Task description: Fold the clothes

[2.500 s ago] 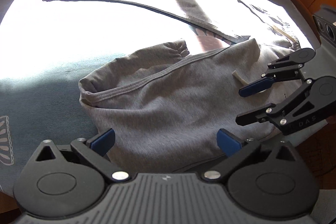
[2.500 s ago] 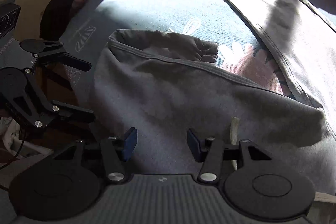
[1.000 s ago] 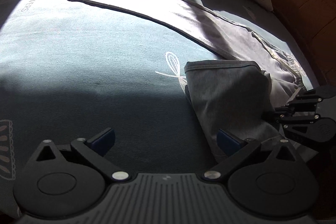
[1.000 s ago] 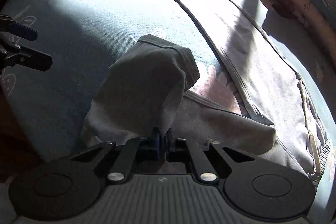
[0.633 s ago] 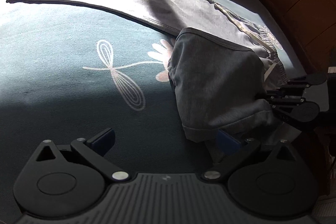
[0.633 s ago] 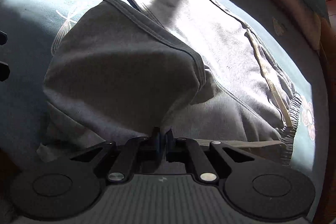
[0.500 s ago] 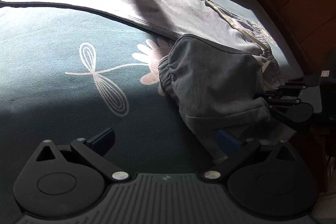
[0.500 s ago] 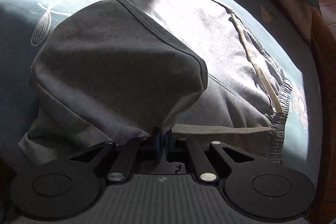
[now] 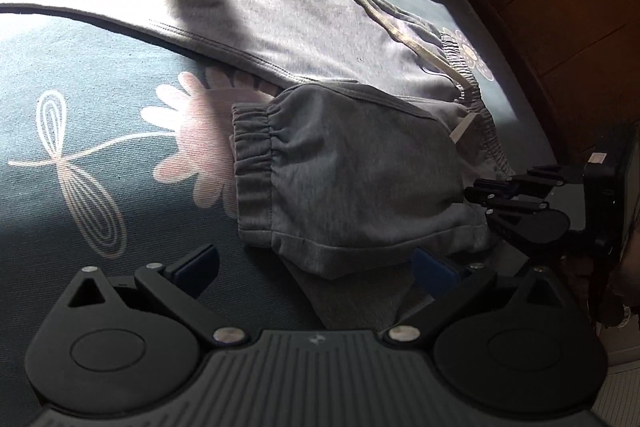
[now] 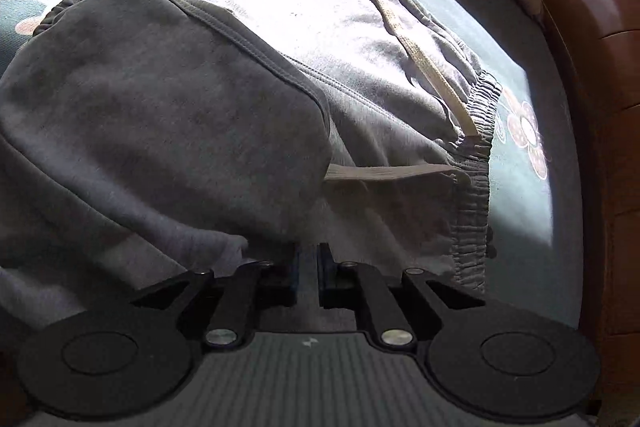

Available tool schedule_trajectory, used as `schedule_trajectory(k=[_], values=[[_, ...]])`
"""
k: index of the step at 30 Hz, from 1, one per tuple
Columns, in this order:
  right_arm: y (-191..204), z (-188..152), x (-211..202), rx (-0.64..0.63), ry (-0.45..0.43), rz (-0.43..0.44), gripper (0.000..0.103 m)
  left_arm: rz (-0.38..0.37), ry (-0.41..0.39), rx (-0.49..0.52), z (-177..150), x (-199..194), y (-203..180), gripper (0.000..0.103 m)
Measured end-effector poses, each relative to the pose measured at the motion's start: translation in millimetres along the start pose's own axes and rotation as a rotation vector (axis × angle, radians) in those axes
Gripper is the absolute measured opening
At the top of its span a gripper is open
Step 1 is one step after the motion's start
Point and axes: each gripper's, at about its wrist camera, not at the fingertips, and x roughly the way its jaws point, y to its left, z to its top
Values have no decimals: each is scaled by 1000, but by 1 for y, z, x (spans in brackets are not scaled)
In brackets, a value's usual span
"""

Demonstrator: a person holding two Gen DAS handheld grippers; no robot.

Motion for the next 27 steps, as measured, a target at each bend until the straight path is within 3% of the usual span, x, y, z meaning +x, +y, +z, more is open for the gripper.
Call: schedule_trajectory(k=[2,5,10,13,16,21,25,27], values=[[-7,2,-13,26,-66,63,17,-6,17,-37,1,4,3,102],[-7,7,-34,3,-174,159,34,-22,28,-129,2,4,15,102],[27,17,-61,-177,-306,332,39,-62,10,-352,1,-4,50,102],[59,15,-67,-297,-325,365,41,-127,-15,-526,-4,-10,76,102],[91,11,-72,-441,-357,336,46,-209,-27,-701,-15,-8,99,102],[132,-3,-71,-693,-442,156,51,-315,-35,-919,-34,3,117,102],[147,-8,-75,-792,-505,82,53,-367,-42,-1000,-42,10,118,102],[151,-8,-81,-798,-532,103,55,-372,-45,-1009,-42,13,117,102]])
